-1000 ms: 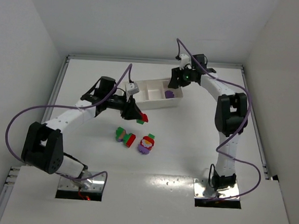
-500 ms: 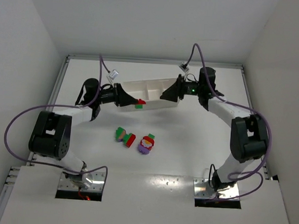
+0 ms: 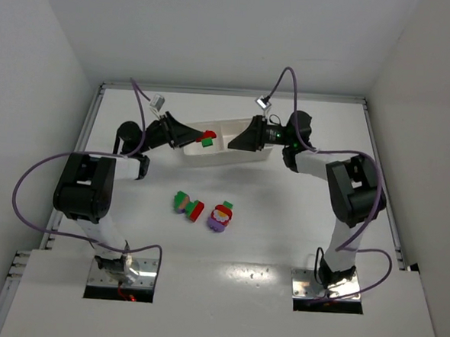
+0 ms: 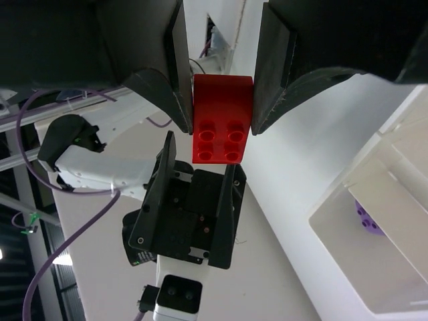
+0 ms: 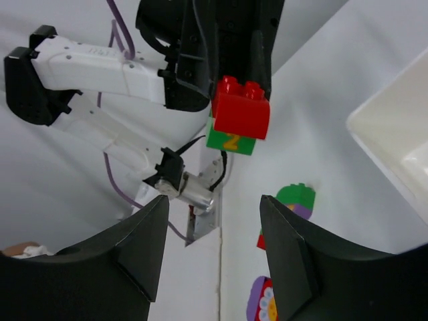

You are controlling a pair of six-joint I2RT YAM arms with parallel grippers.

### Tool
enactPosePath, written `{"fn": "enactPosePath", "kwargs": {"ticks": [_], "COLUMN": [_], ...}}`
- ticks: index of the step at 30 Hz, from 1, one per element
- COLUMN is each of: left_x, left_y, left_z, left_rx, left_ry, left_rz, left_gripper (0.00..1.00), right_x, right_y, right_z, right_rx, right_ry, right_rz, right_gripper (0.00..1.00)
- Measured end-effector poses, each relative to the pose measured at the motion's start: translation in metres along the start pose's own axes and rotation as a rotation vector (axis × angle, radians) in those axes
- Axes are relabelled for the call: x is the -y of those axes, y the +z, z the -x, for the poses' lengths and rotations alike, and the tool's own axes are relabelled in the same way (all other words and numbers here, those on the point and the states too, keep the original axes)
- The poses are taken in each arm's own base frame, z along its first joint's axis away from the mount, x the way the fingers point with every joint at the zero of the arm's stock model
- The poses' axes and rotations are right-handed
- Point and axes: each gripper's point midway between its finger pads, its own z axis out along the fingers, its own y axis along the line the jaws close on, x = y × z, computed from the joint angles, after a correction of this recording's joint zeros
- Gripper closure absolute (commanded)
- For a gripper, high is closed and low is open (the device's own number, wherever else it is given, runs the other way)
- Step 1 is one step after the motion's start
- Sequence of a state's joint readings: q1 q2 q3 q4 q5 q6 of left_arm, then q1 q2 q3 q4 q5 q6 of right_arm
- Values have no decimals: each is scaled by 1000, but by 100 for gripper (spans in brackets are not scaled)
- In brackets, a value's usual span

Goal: Sort the legos into containers by color

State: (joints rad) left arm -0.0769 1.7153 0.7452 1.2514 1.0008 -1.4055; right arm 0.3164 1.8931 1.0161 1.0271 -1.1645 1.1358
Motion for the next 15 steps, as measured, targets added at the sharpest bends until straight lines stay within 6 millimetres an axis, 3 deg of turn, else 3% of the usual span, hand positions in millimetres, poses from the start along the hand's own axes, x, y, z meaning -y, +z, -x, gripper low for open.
{"fn": "enactPosePath", "kwargs": {"ticks": [8, 15], "left_x": [4, 4], "left_y": [0, 0], "left_z": [1, 1], "left_rx": [3, 2], "left_ry": [-30, -28], "left_rz": [-11, -12], "left_gripper": [100, 100], "right_x": [-11, -7], "right_y": [32, 44], "right_z": [1, -14], "right_rx": [-49, -91], "right_ry": [31, 75], "right_rz": [87, 102], "right_gripper": [39, 38]}}
